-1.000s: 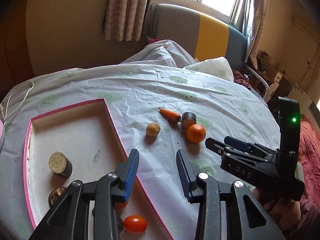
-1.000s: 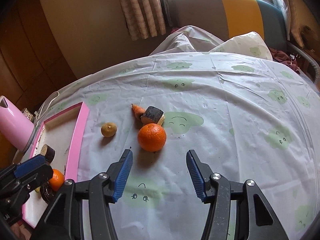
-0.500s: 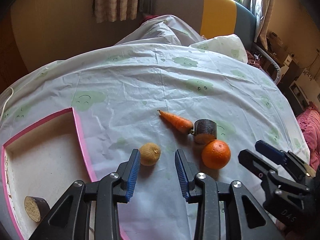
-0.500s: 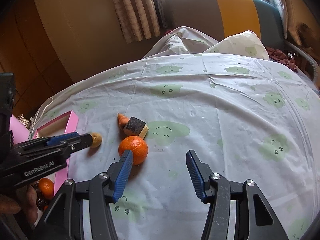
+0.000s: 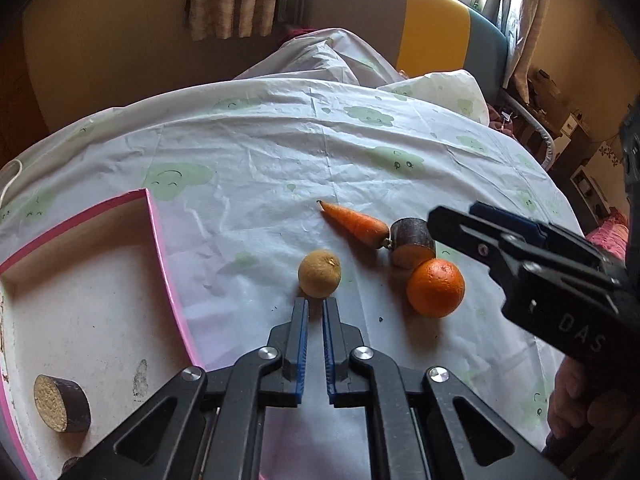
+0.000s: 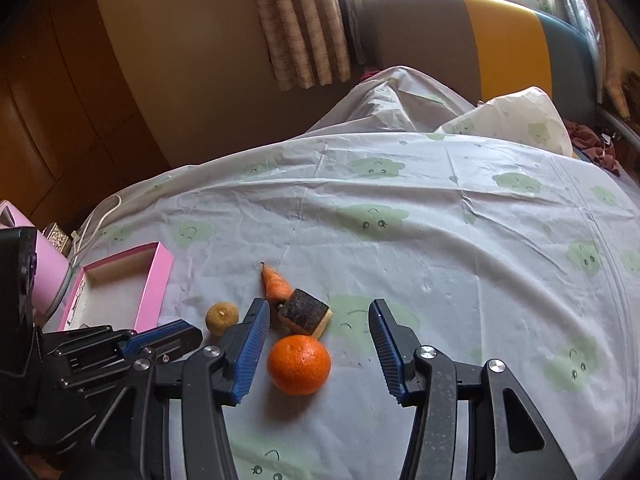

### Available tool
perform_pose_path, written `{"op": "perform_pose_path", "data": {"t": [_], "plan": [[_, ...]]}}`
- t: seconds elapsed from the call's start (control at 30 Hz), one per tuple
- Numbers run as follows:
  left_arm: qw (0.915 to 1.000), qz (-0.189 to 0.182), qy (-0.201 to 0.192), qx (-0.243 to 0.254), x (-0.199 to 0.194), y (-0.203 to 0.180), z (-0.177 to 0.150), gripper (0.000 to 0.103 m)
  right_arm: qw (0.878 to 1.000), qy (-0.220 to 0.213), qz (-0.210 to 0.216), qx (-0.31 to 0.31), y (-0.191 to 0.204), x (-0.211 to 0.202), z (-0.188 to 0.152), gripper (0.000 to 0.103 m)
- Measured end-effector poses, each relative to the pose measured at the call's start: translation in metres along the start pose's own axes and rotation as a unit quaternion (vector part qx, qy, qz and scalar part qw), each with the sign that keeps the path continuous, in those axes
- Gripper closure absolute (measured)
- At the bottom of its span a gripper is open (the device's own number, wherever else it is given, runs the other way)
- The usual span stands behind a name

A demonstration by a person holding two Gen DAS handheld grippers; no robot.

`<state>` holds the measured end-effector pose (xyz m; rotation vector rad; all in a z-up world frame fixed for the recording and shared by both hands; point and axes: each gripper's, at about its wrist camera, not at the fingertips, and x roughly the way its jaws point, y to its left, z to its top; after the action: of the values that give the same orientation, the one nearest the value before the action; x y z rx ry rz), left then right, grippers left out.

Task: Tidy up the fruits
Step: 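Grasp the small brown fruit with the left gripper while the right grasps the carrot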

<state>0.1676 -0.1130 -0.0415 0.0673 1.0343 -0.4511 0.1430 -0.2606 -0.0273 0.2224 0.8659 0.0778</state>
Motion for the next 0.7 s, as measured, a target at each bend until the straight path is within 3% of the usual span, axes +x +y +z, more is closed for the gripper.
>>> {"op": "perform_pose_path", "data": {"t": [0.1, 0.27, 0.37, 0.5, 0.6, 0.7], "plan": [[0.9999, -0.017, 0.0, 0.0, 0.0, 0.001, 0.003, 0.075, 0.999, 0.013, 0.015, -0.038, 0.009, 0.011, 0.014, 0.057], [0.9992, -0.026, 0.001, 0.031, 0.005, -0.004, 0.01, 0.072, 0.99, 0.064, 0.052, -0.11, 0.02, 0.036, 0.029, 0.073], [0.9989, -0.029, 0.022, 0.03, 0.016, -0.001, 0.012, 0.073, 0.981, 0.099, 0.061, -0.157, 0.029, 0.052, 0.031, 0.073], [0.9992, -0.03, 0.015, 0.02, 0.019, 0.005, 0.012, 0.075, 0.963, 0.148, 0.065, -0.215, 0.039, 0.073, 0.028, 0.073], [0.9993, -0.034, 0.014, 0.01, 0.019, 0.008, 0.016, 0.075, 0.957, 0.153, 0.056, -0.239, 0.045, 0.079, 0.027, 0.081], [0.9994, -0.03, 0.016, 0.01, 0.022, 0.007, 0.018, 0.074, 0.958, 0.148, 0.052, -0.241, 0.045, 0.077, 0.025, 0.083]]}}
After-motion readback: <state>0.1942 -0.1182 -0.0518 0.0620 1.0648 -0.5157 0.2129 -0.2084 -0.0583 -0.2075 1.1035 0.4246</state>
